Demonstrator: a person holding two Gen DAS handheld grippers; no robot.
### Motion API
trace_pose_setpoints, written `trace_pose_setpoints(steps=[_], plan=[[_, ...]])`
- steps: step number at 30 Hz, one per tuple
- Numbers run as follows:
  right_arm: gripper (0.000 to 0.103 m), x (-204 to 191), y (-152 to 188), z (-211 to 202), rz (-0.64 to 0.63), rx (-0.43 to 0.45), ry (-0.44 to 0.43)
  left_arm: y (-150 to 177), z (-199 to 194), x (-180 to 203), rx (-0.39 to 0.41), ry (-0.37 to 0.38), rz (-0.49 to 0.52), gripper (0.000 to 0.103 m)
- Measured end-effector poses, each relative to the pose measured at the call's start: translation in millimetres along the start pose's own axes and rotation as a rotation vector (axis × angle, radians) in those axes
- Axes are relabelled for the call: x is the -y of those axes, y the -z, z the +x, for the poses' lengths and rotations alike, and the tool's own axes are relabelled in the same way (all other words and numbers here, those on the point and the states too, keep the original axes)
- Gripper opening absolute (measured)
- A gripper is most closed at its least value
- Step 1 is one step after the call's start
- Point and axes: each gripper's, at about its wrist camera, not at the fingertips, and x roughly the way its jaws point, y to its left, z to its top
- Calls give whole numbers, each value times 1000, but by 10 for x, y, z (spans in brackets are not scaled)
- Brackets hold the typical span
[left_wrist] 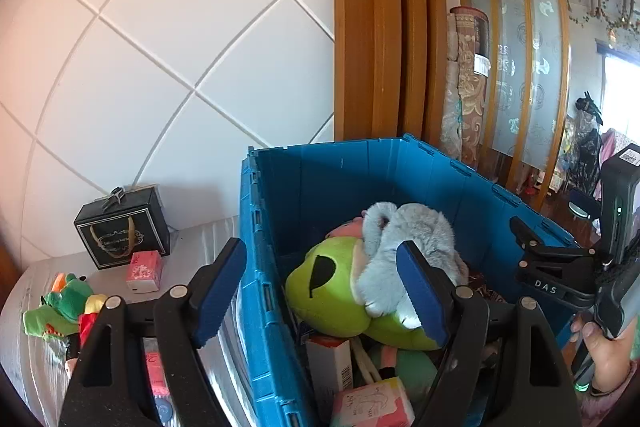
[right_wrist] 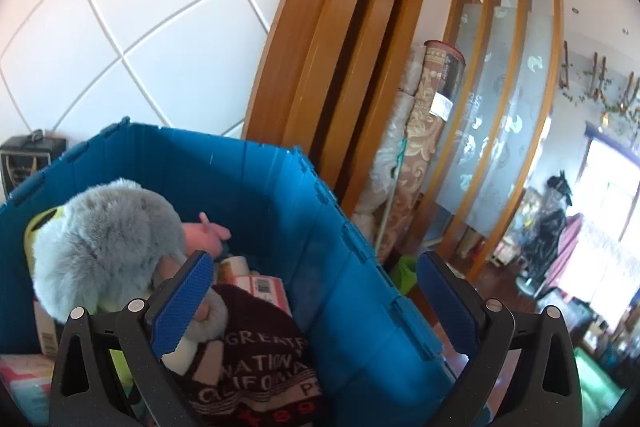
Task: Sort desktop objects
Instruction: 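Withdraw both grippers from the crate back over the bed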
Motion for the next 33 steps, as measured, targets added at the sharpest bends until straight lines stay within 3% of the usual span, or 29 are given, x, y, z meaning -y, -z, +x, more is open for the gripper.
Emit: trace_pose_setpoints(steps=[7,12,16,25,33], plan=[[103,-103,-26,-249,82,-13,-150,229,-197,-525,10,-73,-75,77],[103,-441,-148,-685,136,48,-310,386,-291,-857,-19,-138,-85,77],[103,-868,-271,-964,116,67,-420,553,-373,-1206,-44,-149,-101,77],[103,-2008,-430,-1454,31,140,-562,1070,-583,-2290,-102,-226,-152,77],[103,-2912,-318,-1498,-8,59,-638,1594,-724,-3396,-186,-355,-242,77]])
